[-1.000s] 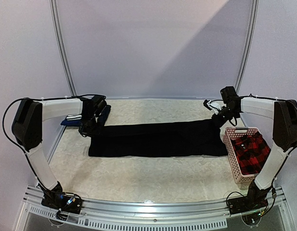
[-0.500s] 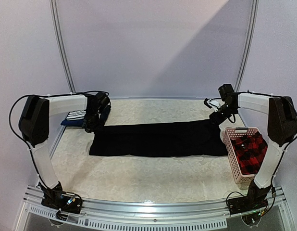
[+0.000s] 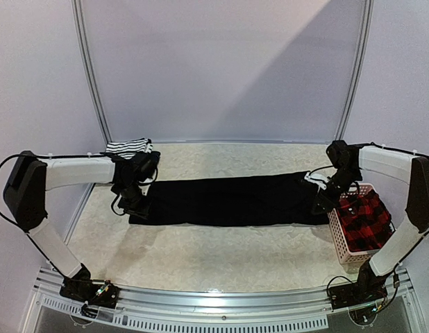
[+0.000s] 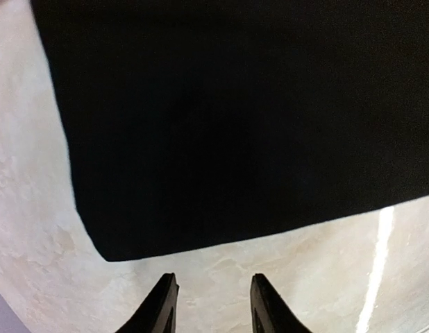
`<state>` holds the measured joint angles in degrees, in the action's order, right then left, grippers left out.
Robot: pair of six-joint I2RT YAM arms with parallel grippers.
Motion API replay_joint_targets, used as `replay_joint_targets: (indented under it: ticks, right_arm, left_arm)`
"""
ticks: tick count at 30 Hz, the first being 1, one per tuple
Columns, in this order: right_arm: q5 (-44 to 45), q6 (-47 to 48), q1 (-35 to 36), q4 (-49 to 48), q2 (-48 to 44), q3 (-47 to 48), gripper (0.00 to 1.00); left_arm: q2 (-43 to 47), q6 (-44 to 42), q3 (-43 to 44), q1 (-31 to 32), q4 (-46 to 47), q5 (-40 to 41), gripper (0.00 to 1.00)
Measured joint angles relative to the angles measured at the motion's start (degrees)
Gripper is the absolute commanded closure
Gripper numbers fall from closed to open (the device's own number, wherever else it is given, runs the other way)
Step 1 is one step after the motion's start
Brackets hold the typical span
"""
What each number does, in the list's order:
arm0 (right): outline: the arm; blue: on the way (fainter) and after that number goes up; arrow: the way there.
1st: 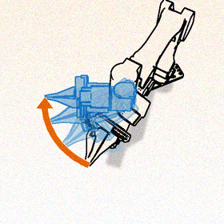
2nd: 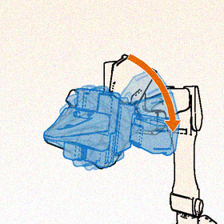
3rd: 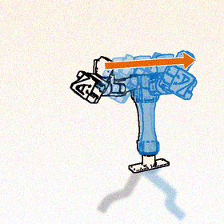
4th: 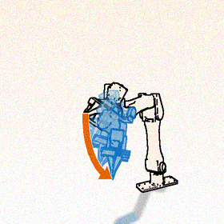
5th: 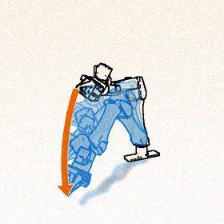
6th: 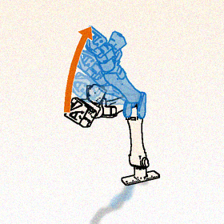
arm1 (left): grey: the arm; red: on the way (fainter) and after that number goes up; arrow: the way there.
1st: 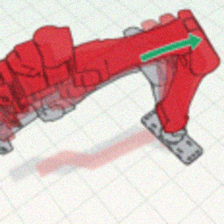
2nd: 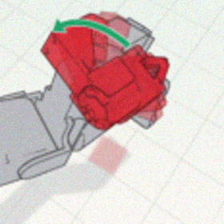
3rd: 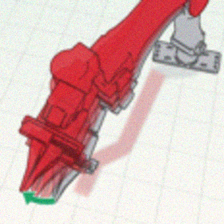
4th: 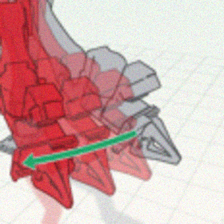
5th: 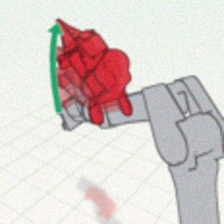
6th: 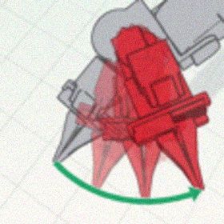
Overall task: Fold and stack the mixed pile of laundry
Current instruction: Fold the 1/3-folded T-shirt at the center of the board, then move the rectangle-folded T-shirt to the center of the board.
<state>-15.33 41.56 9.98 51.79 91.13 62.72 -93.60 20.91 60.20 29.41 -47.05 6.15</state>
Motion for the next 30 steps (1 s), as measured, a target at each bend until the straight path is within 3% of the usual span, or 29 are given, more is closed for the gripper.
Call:
replay_joint_targets:
  ticks: [8,16,25,30]
  right_arm:
    - [1.7,9.0,0.2,2.6,0.2,-2.2,0.46]
    - [2.3,11.9,0.5,2.3,1.7,-2.4,0.45]
    - [2.3,12.8,0.6,1.6,2.1,-2.9,0.44]
    - [2.3,14.1,0.9,0.5,3.8,-3.3,0.37]
  left_arm:
    - [-2.3,-6.5,-0.9,3.1,0.0,-0.1,0.62]
    - [-4.8,-6.2,0.7,2.6,-0.3,4.0,0.61]
    - [-1.4,1.4,0.1,-5.7,-0.2,4.8,0.62]
    - [0.2,4.3,-2.2,-8.9,0.1,2.7,0.61]
